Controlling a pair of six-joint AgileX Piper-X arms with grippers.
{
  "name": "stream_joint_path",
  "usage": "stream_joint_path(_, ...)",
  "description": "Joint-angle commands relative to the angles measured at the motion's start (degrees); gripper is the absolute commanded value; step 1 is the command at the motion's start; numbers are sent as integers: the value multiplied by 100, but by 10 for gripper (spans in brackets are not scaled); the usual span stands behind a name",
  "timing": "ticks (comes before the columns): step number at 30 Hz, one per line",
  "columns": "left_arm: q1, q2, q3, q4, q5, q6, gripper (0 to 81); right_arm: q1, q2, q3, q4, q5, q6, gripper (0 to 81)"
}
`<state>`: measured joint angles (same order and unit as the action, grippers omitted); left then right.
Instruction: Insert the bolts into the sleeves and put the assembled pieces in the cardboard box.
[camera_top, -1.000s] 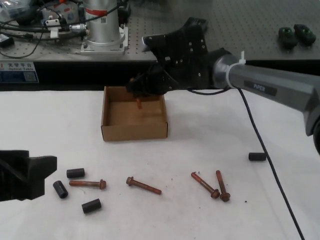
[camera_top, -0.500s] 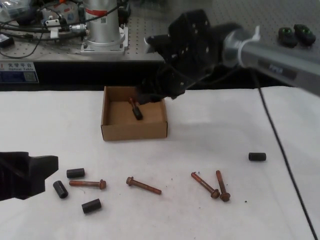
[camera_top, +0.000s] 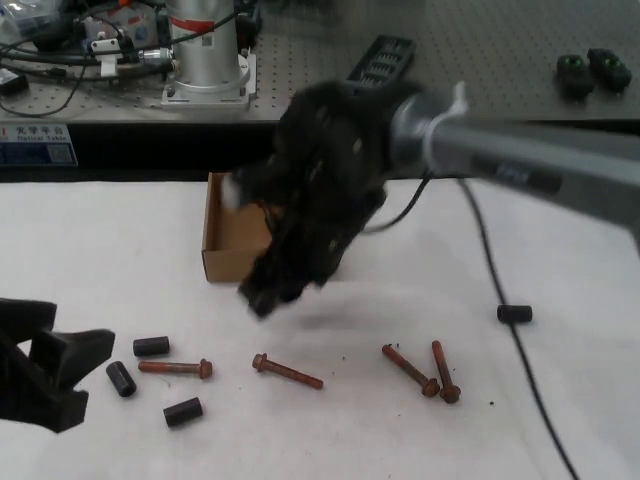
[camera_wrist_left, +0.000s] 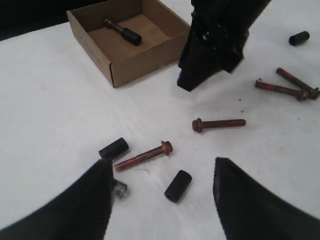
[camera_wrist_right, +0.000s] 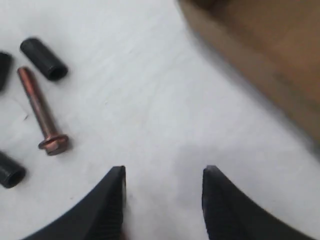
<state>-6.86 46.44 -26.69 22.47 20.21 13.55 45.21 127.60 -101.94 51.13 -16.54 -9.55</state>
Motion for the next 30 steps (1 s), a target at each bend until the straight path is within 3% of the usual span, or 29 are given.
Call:
stream_joint_path(1, 0, -45, -65, 18, -138, 153, 435, 86, -213, 104, -9, -55, -76, 355)
stream_joint_path(7, 0, -244, -321, 23, -360, 188, 435, 435, -549, 296, -86, 37, -213, 355)
stream_joint_path(17, 0, -735, -974, 689, -1287, 7, 409, 990, -610, 306, -44, 189, -182, 375)
stream_joint_path(21, 0, -979, -1056, 965, -1375, 7, 409, 1252, -610, 306, -84, 633, -1114, 448)
stream_joint_path(25, 0, -1242, -1057, 1265, -1375, 7, 409, 1475, -610, 306, -84, 1455, -2488, 451)
stream_joint_path(30, 0, -1463, -1057, 1526, -1403, 7, 409, 1673, -610, 306, -137, 1455, -3112, 447)
